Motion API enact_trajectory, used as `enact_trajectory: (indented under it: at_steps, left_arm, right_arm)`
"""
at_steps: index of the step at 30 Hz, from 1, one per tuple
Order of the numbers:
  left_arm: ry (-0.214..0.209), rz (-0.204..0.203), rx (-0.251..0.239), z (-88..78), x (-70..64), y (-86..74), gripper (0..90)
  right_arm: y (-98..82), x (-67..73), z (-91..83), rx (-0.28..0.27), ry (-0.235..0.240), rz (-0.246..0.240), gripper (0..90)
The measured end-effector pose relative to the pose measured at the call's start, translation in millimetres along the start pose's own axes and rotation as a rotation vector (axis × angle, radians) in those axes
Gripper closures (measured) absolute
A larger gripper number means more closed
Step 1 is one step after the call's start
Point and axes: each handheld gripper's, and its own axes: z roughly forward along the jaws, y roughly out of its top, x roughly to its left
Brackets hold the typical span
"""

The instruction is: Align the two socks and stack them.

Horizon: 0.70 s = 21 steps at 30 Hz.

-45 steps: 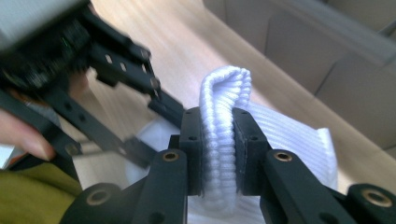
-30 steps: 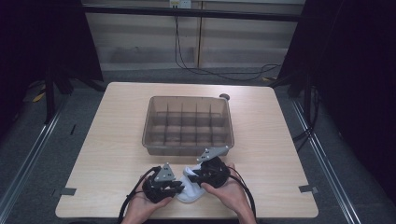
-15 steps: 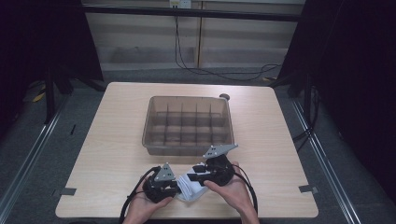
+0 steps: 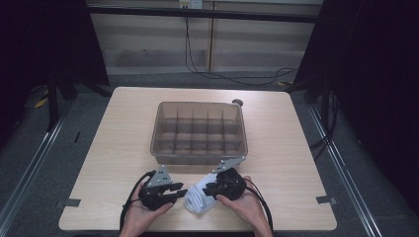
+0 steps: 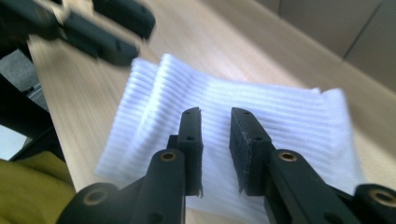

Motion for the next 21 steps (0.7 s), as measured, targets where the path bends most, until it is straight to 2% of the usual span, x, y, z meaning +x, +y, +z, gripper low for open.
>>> enact_trajectory:
  at_steps: [2, 3, 5, 6, 8, 9, 10, 11, 12, 13, 15, 18, 20, 21]
  left_arm:
    - [0.004, -0.003, -0.009, -1.9, 2.0, 1.9, 70.2]
    - [-0.011, -0.011, -0.016, -1.5, 2.4, 3.2, 69.7]
    - [-0.012, -0.008, -0.023, 0.6, 1.2, 6.9, 69.3]
    - [-0.018, -0.002, -0.02, 2.7, 0.1, 9.1, 69.2]
    - [-0.063, -0.015, -0.042, 7.3, -2.3, 13.4, 69.1]
    - [-0.056, -0.012, -0.036, 10.4, -4.2, 16.3, 69.5]
    - [-0.036, 0.008, -0.017, 14.5, -7.0, 19.5, 70.3]
    - [-0.039, 0.013, -0.009, 18.4, -9.1, 21.2, 70.7]
    - [-0.064, 0.02, 0.002, 24.6, -11.6, 22.8, 71.2]
    - [-0.07, 0.025, 0.01, 28.5, -13.6, 23.1, 72.2]
    - [-0.07, 0.056, 0.065, 38.4, -18.5, 22.0, 74.2]
    - [-0.089, 0.064, 0.115, 47.4, -21.2, 15.6, 77.5]
    - [-0.085, 0.067, 0.119, 48.4, -22.3, 13.5, 77.9]
    - [-0.086, 0.075, 0.12, 48.2, -22.6, 13.4, 77.9]
  right_arm:
    - [-2.0, 1.6, 4.1, 0.006, 0.01, -0.007, 72.8]
    - [-2.7, 2.6, 6.3, 0.011, 0.018, -0.015, 72.3]
    - [-2.9, 3.6, 8.0, 0.019, 0.019, -0.026, 71.7]
    - [-2.5, 3.1, 6.2, 0.009, 0.022, -0.027, 71.7]
    - [-1.4, 0.3, -2.8, -0.032, 0.037, -0.012, 75.5]
    - [-1.0, -2.6, -8.5, -0.062, 0.056, -0.003, 77.0]
    - [-0.4, -5.7, -14.4, -0.08, 0.044, 0.007, 78.0]
    - [0.0, -8.9, -19.3, -0.086, 0.013, 0.018, 79.2]
    - [0.1, -11.4, -22.8, -0.081, -0.011, 0.025, 79.5]
    - [-0.5, -15.8, -26.6, -0.08, -0.035, 0.038, 79.6]
    - [-2.7, -21.8, -29.9, -0.081, -0.054, 0.051, 79.1]
    - [-6.7, -30.7, -27.9, -0.07, -0.083, 0.08, 76.2]
    - [-9.0, -36.8, -24.5, -0.053, -0.096, 0.099, 69.9]
    - [-10.0, -39.0, -21.9, -0.052, -0.085, 0.103, 67.2]
